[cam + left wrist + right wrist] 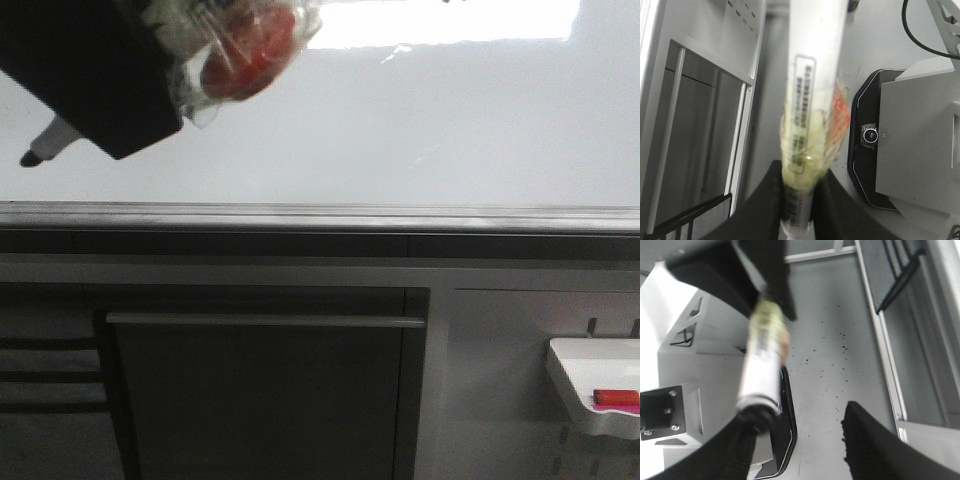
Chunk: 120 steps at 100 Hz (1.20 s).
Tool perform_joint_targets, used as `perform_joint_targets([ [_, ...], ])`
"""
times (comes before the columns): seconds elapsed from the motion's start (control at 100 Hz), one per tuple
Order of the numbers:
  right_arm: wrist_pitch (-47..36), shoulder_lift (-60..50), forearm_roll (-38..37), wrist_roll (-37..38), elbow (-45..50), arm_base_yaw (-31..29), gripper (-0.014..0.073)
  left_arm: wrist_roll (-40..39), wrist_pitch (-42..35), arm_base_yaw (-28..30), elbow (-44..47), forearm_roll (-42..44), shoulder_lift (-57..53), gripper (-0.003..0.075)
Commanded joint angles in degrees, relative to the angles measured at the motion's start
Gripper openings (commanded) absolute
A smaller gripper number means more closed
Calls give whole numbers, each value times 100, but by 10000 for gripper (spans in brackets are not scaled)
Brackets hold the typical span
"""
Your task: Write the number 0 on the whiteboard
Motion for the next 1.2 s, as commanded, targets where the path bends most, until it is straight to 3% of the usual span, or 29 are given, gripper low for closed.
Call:
perform_joint_targets([
  [0.0,-143,23,137,-113,-338,183,351,-10,-219,-49,-177,-70,-121,-10],
  [0.67,-534,285,219,-409,-399,401,347,-10,-219,-49,-177,-70,-121,-11],
  [0.94,-466,285,422,-674,-399,401,169,-10,-219,-49,-177,-70,-121,-11],
  [1.19,-389,285,444,-761,-399,401,76,-10,-219,-49,-177,-70,-121,-10],
])
